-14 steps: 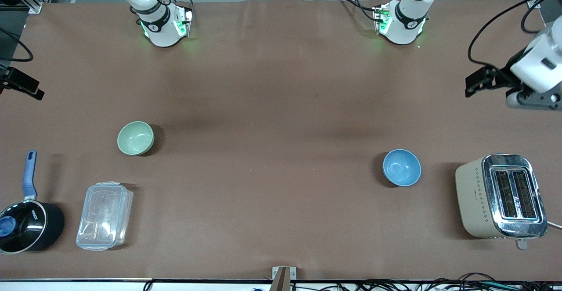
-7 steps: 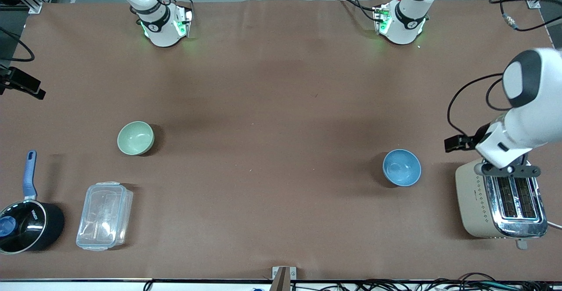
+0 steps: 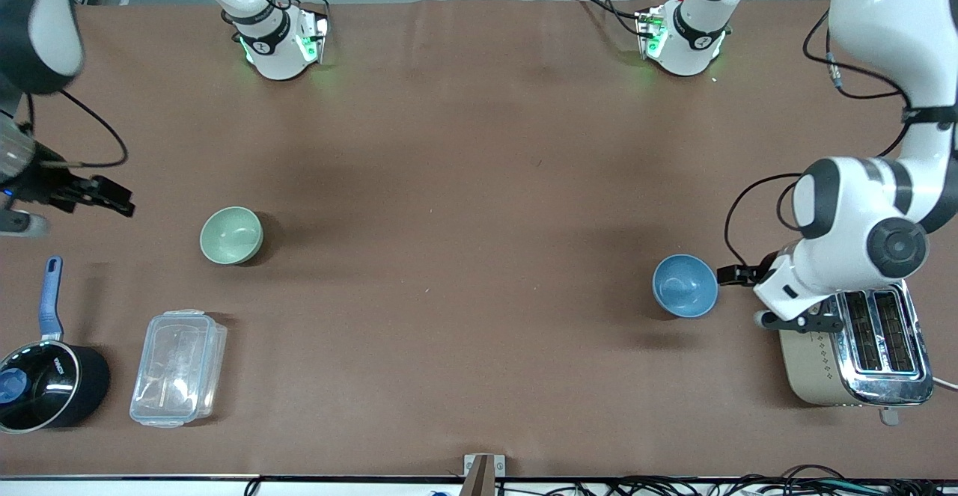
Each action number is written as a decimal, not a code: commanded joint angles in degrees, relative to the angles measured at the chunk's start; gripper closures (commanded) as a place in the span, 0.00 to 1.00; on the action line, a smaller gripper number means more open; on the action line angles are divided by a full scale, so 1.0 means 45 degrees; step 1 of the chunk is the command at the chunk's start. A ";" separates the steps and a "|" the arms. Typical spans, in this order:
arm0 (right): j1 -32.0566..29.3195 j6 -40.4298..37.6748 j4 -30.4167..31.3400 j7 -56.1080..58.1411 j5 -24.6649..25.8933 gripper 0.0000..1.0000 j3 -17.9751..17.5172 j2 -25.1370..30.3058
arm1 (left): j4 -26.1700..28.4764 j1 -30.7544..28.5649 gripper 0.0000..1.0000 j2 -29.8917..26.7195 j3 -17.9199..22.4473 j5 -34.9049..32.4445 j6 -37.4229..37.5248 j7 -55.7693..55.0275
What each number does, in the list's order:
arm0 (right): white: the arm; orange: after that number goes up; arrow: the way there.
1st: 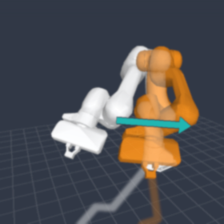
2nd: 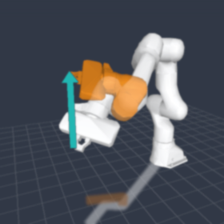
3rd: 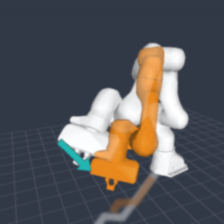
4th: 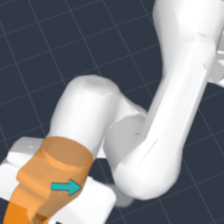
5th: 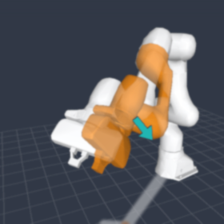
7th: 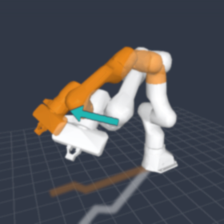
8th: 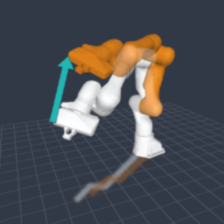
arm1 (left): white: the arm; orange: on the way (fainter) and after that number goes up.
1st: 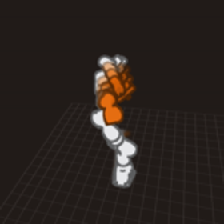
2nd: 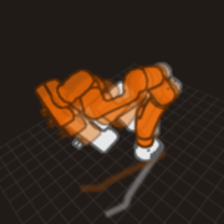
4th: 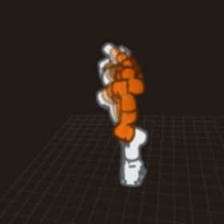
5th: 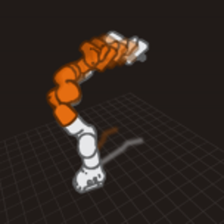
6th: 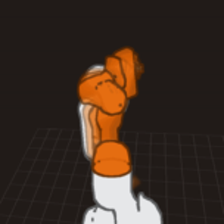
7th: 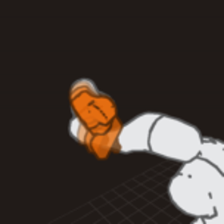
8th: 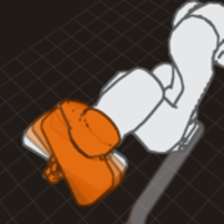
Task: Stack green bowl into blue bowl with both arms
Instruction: 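Grip the blue bowl with the left gripper while the right gripper grips the green bowl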
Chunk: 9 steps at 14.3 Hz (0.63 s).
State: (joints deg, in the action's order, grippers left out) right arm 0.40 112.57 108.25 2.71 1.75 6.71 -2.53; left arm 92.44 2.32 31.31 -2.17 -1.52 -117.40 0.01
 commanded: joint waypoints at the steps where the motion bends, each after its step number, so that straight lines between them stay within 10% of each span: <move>1: -0.0381 0.2865 0.3045 0.0707 -0.0193 0.00 -0.0025 0.0406 | -0.0053 0.0108 0.02 0.0873 0.0013 -0.0269 -0.0609 -0.0062; 9: -0.0773 0.7834 0.5866 0.1391 -0.0154 0.00 -0.0045 -0.2207 | -0.0170 -0.0047 0.85 0.1850 -0.0065 -0.0113 -0.0962 0.0211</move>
State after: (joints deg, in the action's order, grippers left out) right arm -2.22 144.84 133.93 7.61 1.75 7.10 -9.34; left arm 92.40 2.59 38.62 -2.19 -1.52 -121.03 0.06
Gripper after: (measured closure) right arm 0.000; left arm 0.630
